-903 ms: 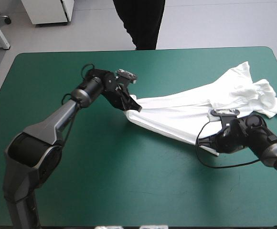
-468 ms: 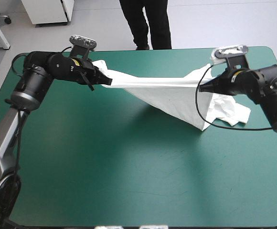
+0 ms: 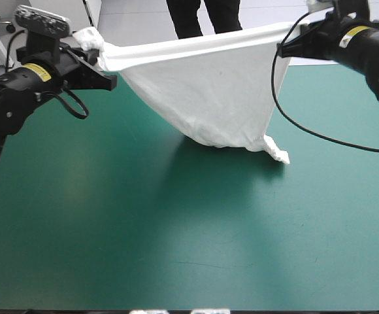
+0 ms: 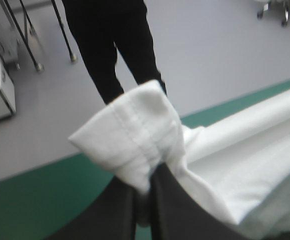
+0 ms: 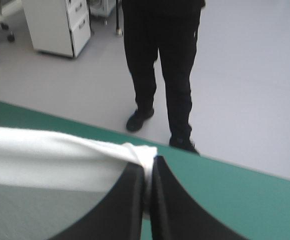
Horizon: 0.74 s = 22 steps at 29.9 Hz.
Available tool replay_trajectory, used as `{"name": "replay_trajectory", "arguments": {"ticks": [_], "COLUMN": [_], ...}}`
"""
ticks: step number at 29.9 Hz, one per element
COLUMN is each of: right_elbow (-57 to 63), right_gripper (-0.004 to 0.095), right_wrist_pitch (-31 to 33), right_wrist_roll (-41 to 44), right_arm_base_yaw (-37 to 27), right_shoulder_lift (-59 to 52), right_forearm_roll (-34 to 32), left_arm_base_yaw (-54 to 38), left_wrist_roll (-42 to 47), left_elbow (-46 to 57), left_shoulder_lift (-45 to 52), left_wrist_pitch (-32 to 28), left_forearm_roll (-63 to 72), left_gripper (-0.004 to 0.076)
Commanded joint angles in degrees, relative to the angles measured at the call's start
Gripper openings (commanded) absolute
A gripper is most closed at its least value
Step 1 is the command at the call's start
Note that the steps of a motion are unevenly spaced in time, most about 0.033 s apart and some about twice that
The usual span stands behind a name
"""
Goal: Fold the cloth
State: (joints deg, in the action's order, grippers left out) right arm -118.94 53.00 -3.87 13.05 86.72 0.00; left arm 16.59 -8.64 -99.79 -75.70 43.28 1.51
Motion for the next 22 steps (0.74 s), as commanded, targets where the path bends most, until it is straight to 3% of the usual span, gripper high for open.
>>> {"name": "replay_trajectory", "arguments": {"ticks": [1,4,13,22], "right_elbow": [-8.51,-13.26,-23.16,-24.03], "right_gripper": [-0.0017,-0.0017,-0.0016,-0.0016], "right_wrist_pitch": [-5.28,-5.28,-5.52,-5.64], "right_wrist_roll": [-1.84,-2.25,-8.01,-8.23], "right_arm_base_yaw": [-0.34,-0.34,-0.34,-0.34], "right_shoulder_lift": [-2.18,-2.18,-3.46,-4.74], "right_forearm_roll": [-1.14,0.00,9.44,9.99], "left_arm_base_yaw": [-0.16,-0.16,-0.16,-0.16], "left_wrist_roll": [0.66,0.66,0.66,0.66], "left_elbow": [-1.78,-3.43,-16.35,-19.40], "left_shoulder_lift": [5.59,7.81,9.22,8.55], "left_wrist_pitch": [-12.73,-16.35,-16.12,-15.34], "left_forearm_roll": [-1.51,-1.11,-0.63,-0.63], "left_gripper": [-0.0009,-0.0009,-0.0009,-0.0009]}}
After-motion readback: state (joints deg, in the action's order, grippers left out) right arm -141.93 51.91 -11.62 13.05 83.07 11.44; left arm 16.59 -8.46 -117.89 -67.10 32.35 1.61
